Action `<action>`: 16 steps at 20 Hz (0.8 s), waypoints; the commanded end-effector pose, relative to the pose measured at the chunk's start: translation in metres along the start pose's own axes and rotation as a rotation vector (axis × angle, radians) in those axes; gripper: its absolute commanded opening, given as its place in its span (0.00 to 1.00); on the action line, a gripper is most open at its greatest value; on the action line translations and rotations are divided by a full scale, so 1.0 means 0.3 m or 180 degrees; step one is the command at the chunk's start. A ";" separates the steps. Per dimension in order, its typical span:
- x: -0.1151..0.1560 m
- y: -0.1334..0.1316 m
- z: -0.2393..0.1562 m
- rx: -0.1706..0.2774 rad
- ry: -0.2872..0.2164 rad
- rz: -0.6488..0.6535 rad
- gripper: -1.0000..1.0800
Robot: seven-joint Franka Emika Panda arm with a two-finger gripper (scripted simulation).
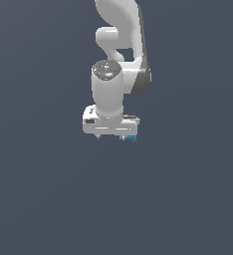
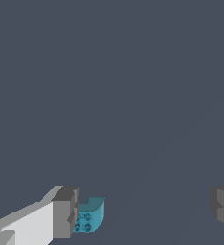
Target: Pick up the object and move it to a goal position.
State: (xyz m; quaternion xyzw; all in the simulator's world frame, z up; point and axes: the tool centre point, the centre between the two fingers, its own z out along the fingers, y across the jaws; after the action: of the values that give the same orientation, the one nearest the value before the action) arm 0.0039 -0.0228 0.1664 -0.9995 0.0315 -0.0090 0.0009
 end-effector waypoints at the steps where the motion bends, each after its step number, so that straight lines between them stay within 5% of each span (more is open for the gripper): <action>1: 0.000 0.000 0.000 0.0000 0.0000 0.0000 0.96; 16: 0.003 0.064 0.008 -0.0041 -0.0015 -0.0072 0.96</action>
State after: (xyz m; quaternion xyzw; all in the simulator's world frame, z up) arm 0.0038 -0.0426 0.1643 -0.9997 0.0220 -0.0065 -0.0056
